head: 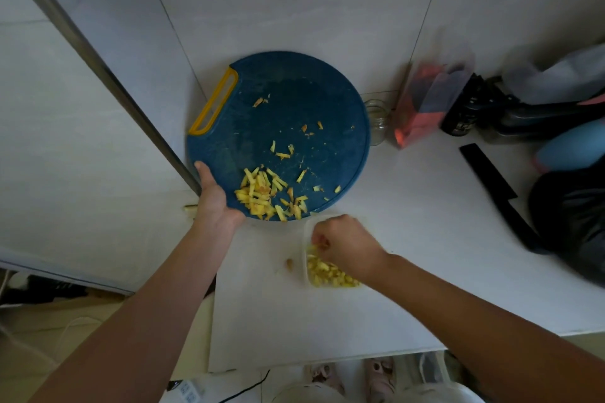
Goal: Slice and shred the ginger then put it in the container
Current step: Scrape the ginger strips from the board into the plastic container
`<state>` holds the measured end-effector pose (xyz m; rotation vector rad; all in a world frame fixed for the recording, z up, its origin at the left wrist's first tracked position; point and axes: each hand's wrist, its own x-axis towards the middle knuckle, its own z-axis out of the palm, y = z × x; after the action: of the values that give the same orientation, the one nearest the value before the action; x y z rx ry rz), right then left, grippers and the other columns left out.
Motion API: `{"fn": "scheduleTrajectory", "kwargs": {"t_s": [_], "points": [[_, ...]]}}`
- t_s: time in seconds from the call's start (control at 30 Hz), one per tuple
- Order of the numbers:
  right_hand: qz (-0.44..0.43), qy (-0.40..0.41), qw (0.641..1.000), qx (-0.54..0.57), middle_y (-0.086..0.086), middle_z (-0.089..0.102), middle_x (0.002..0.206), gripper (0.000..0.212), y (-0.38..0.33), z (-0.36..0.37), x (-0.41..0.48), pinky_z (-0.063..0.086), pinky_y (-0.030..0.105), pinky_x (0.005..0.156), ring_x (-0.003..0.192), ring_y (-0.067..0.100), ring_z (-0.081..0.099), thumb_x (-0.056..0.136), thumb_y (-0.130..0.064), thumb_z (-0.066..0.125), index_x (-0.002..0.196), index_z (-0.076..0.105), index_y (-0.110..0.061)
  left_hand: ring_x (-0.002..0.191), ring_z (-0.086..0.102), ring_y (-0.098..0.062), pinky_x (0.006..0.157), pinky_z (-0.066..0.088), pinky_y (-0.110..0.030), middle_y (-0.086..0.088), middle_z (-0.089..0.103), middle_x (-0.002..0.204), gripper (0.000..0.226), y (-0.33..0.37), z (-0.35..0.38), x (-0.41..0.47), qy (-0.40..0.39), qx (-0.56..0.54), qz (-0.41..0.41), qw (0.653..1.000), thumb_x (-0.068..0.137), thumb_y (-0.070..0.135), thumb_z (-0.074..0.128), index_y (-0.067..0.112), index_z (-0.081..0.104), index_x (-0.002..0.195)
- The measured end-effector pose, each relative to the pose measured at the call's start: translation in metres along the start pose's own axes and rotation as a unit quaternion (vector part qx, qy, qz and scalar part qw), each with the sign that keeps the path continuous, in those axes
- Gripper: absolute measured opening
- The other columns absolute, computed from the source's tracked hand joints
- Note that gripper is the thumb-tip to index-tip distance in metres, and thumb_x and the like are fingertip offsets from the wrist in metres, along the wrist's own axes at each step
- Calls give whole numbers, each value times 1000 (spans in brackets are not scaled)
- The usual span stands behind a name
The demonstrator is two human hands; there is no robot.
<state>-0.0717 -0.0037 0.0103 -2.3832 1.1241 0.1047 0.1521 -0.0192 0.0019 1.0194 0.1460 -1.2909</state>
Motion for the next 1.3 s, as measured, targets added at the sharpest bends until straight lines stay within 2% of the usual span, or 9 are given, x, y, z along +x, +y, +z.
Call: {"fn": "scheduleTrajectory", "kwargs": {"t_s": [0.17, 0.3, 0.37, 0.47, 0.57, 0.8, 0.93, 1.1, 1.3], "points": [[10, 28, 999, -27, 4, 57, 68, 19, 36, -2, -19, 49, 35, 76, 67, 20, 48, 84, -2, 51, 67, 56, -8, 111, 61, -29, 81, 53, -47, -8, 64, 123, 73, -10, -2, 3, -4, 13, -2, 1000, 83, 74, 41, 20, 57, 128], [70, 237, 964, 96, -9, 59, 68, 29, 48, -20, -26, 45, 27, 63, 63, 9, 53, 86, -41, 69, 70, 62, -18, 114, 61, -29, 88, 52, -51, -7, 62, 128, 73, -22, -2, 8, -3, 50, 8, 999, 80, 76, 44, 26, 55, 131], [57, 349, 924, 146, -7, 60, 89, 38, 51, -33, -20, 45, 23, 72, 78, 6, 55, 83, -57, 61, 90, 64, -20, 112, 61, -28, 94, 49, -50, -6, 63, 126, 69, -31, 3, 5, -10, 60, 10, 998, 84, 73, 41, 25, 56, 131], [51, 272, 934, 227, 2, 30, 151, 82, 59, -37, 8, 25, 30, 113, 138, 13, 28, 77, -72, 53, 145, 36, -31, 112, 61, -27, 94, 48, -47, -7, 64, 125, 67, -47, 10, 2, -13, 61, 5, 998, 87, 71, 37, 23, 56, 130], [25, 221, 954, 203, 4, 7, 163, 95, 56, -24, 32, 3, 45, 121, 149, 22, -6, 70, -81, 54, 149, 13, -46, 114, 60, -29, 100, 44, -49, -9, 63, 126, 73, -60, 19, -3, -27, 63, -12, 998, 86, 74, 35, 21, 55, 132], [-87, 245, 962, 83, 3, 34, 151, 68, 21, 13, 44, 8, 42, 120, 146, 27, 11, 82, -65, 49, 143, 43, -37, 116, 57, -29, 101, 44, -44, -12, 60, 128, 71, -84, 37, -14, -62, 40, -5, 997, 93, 66, 27, 13, 51, 134], [-113, 294, 948, 47, 6, 51, 130, 38, 29, 19, 47, 38, 48, 107, 128, 29, 35, 87, -44, 50, 117, 65, -24, 121, 54, -29, 108, 37, -46, -14, 58, 131, 78, -87, 37, -13, -94, 39, -22, 995, 91, 69, 23, 12, 48, 137], [-122, 370, 921, 29, 9, 59, 101, 21, 33, 31, 39, 51, 41, 79, 97, 22, 43, 84, -23, 51, 91, 67, -11, 109, 59, -26, 87, 49, -41, -11, 63, 121, 72, -89, 38, -16, -109, 38, -41, 992, 90, 70, 21, 18, 52, 130], [-112, 358, 927, 25, 9, 58, 94, 7, 42, 60, 10, 50, 37, 71, 85, 22, 45, 85, -13, 58, 87, 63, -9, 109, 58, -23, 80, 50, -40, -5, 62, 122, 68, -80, 32, -7, -98, 56, -23, 993, 89, 72, 21, 25, 56, 123]]}}
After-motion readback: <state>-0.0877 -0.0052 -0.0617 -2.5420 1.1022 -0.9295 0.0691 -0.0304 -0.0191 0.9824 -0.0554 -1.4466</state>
